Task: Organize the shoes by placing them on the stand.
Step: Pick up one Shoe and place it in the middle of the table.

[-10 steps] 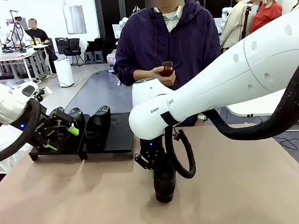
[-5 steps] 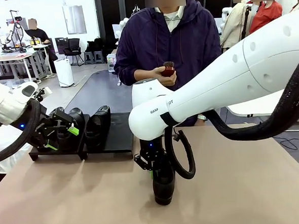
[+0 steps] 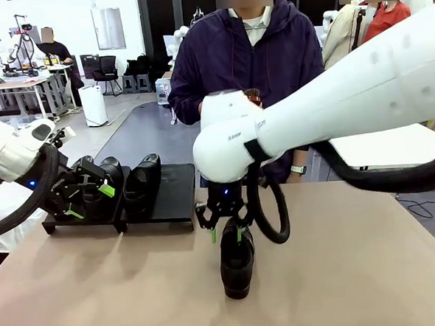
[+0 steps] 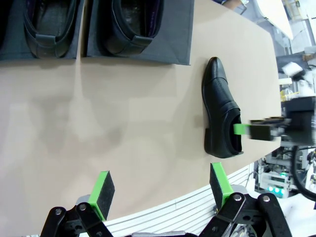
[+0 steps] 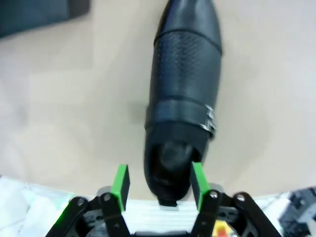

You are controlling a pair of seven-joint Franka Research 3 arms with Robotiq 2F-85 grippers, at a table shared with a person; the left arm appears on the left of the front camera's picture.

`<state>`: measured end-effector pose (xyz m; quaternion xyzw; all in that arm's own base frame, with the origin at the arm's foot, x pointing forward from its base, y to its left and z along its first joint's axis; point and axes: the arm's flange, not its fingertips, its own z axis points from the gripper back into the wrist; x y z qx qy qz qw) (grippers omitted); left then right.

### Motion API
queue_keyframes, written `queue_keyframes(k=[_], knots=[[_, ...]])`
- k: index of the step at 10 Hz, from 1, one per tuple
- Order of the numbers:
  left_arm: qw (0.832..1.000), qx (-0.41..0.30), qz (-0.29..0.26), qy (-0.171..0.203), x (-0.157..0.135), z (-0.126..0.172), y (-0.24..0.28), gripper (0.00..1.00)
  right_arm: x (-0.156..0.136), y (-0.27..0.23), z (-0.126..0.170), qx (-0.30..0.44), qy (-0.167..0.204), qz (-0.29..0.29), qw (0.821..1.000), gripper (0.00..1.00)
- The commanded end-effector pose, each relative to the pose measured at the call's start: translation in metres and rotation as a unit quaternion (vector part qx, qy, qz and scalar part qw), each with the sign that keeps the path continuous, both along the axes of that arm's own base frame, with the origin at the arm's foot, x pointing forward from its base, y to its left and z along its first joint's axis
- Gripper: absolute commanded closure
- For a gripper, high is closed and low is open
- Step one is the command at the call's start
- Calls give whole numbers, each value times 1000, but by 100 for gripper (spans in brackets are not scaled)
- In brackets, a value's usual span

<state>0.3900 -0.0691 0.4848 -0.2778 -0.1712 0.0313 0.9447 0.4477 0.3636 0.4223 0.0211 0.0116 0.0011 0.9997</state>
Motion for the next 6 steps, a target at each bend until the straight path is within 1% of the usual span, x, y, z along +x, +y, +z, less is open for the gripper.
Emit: queue_keyframes(k=[1,2,3,4,5,6], knots=[[1000,1,0,5,0,1,1,0,-34,-66,66,11,5,39,999,0],[1000,1,0,5,0,1,1,0,-51,-108,95,14,26,66,997,0],[1000,1,0,5,0,1,1,0,-63,-146,110,7,48,80,996,0],[1000,1,0,5,0,1,1,0,-82,-202,124,44,70,115,990,0],[1000,1,0,5,0,1,1,0,-105,-249,133,61,50,115,990,0],[1000,1,0,5,0,1,1,0,-131,-298,141,114,-3,60,992,0]])
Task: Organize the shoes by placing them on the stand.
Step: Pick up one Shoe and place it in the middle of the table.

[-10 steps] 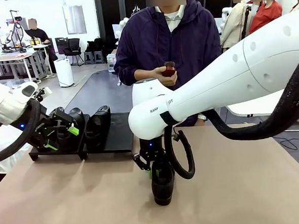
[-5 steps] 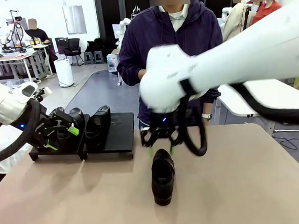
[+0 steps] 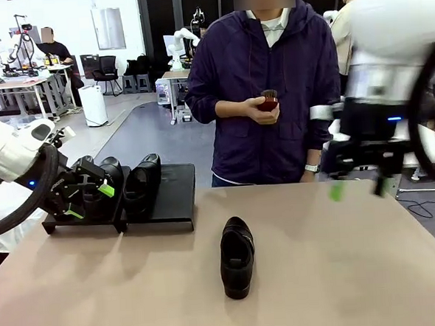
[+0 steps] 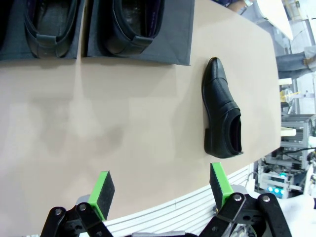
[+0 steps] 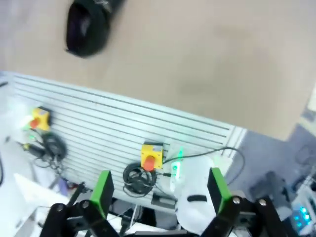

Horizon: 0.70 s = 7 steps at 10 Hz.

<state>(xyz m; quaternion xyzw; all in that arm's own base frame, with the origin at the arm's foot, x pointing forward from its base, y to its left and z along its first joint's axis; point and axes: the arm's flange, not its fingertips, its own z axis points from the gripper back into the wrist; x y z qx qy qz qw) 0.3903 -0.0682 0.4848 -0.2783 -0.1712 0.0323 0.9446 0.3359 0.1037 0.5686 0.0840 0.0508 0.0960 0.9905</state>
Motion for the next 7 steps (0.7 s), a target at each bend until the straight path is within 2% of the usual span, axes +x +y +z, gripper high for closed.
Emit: queue_keyframes(k=[1,3,4,5,6,7], knots=[[1000,1,0,4,-1,1,1,0,-48,-74,-2,112,-74,-46,990,0],[1000,1,0,4,-1,1,1,0,-98,-117,-7,162,-148,-77,973,0],[1000,1,0,4,-1,1,1,0,-110,-125,-14,166,-181,-94,965,0],[1000,1,0,4,-1,1,1,0,-108,-128,-19,172,-220,-108,954,0],[1000,1,0,4,-1,1,1,0,-94,-117,-23,132,-242,-173,946,0],[1000,1,0,4,-1,1,1,0,-113,-137,-1,164,-171,-115,965,0]])
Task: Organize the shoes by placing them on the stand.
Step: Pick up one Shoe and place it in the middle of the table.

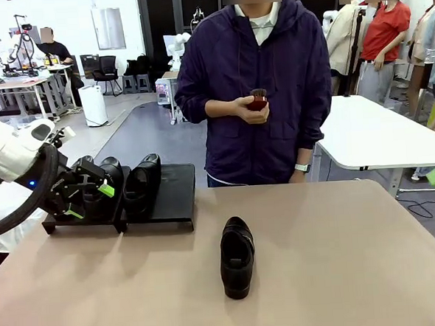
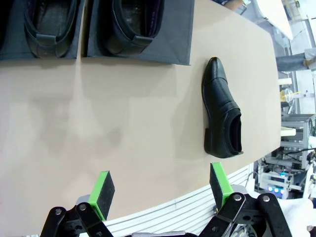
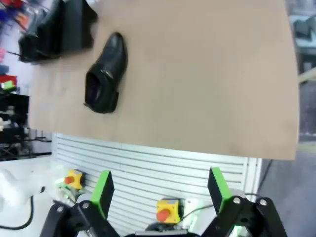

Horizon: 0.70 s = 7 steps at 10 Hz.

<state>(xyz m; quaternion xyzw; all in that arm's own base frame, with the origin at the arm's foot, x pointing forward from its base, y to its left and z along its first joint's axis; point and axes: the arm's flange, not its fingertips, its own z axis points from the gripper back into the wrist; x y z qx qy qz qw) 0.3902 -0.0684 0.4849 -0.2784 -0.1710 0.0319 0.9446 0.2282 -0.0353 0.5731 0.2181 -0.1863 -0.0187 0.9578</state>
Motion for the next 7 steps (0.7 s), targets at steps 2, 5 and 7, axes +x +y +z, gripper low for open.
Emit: queue_keyframes(k=[2,5,7], knots=[[1000,2,0,4,-1,1,1,0,-6,2,-6,10,35,31,999,0],[1000,2,0,4,-1,1,1,0,-6,2,-6,10,35,31,999,0],[1000,2,0,4,-1,1,1,0,-6,2,-6,10,35,31,999,0]])
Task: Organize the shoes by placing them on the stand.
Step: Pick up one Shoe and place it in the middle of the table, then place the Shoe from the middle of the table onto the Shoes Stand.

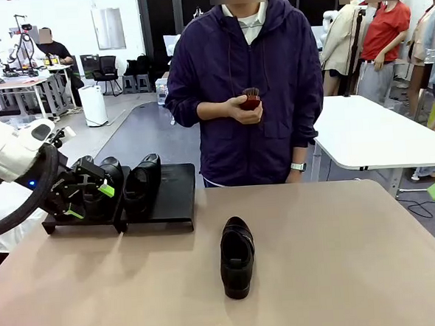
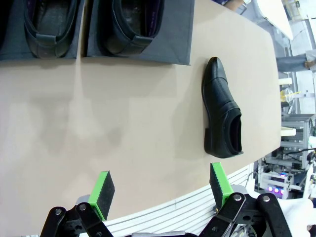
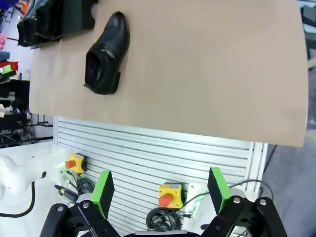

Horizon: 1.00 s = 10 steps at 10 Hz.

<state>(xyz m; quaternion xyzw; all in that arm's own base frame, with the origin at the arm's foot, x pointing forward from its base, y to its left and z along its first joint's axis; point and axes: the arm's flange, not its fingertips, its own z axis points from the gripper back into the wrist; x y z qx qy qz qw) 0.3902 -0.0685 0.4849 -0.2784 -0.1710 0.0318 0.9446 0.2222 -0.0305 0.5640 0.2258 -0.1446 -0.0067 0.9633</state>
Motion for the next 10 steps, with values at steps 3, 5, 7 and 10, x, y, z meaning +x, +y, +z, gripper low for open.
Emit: queue_keyframes(k=[3,5,7,10], knots=[[1000,2,0,4,-1,1,1,0,0,-3,3,6,-4,9,1000,0],[1000,2,0,4,-1,1,1,0,0,-3,3,6,-4,9,1000,0],[1000,2,0,4,-1,1,1,0,0,-3,3,6,-4,9,1000,0],[995,-4,21,102,26,12,-122,0,0,-3,3,6,-4,9,1000,0]])
